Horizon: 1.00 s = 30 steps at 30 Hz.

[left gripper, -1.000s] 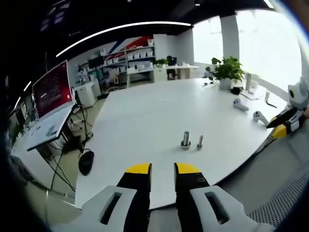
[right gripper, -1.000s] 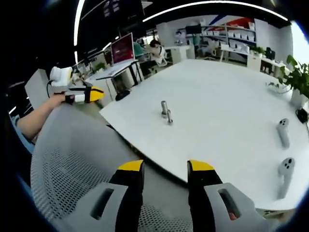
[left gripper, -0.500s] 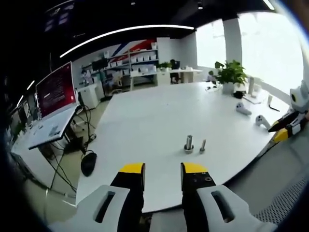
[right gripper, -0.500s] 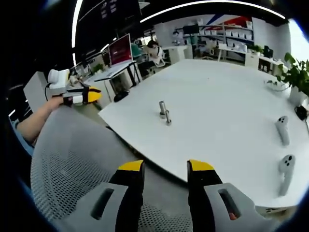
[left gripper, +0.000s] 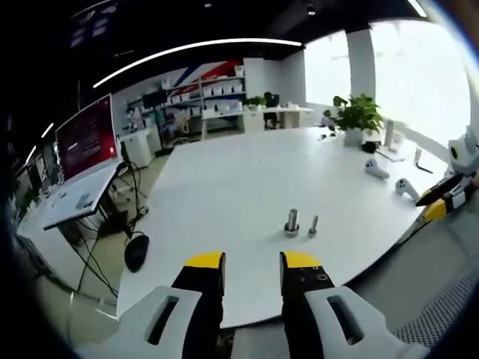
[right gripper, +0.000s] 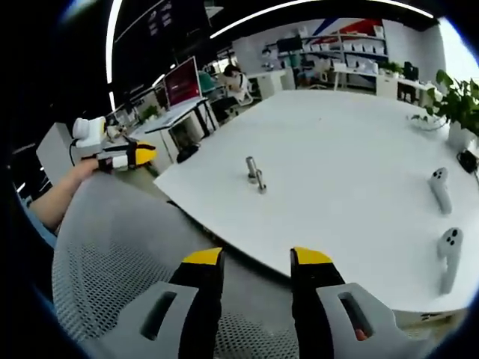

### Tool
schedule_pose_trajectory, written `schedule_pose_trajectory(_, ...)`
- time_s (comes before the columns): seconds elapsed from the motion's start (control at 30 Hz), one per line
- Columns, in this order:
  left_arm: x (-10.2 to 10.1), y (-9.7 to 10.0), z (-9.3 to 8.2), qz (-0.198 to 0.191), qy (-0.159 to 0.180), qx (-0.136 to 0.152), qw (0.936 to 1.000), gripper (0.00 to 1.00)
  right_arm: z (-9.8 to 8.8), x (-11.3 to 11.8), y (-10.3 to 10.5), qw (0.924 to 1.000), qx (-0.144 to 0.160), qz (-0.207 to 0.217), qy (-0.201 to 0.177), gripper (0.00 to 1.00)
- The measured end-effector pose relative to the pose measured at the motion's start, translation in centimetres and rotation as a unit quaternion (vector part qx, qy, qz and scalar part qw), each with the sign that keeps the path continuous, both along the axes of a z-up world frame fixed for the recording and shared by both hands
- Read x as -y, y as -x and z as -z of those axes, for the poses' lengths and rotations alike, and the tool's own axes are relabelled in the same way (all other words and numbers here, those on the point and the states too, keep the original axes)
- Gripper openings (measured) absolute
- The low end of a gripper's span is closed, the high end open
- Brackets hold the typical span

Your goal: Place the washer onto the threaded stud by aligning its center hole with the stud, sliding it down to the base, and recovering from edge contact or off-axis alignment until the washer reaches the visible bottom stop.

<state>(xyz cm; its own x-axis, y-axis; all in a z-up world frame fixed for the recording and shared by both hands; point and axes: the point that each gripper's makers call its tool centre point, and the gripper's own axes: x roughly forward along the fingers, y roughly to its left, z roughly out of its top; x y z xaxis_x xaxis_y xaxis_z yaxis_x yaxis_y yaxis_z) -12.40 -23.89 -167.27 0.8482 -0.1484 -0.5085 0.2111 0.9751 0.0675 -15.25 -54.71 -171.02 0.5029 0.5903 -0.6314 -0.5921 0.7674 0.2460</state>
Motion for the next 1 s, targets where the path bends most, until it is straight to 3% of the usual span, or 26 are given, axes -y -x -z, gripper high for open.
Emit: schedule_pose_trajectory(1.0,-0.18,-0.05,-0.18,-0.005,0.002,0.005,1.0000,0.29,-0.05,0.17,-0.20,0.9997,-0.006,0.018,-0.016,0.39)
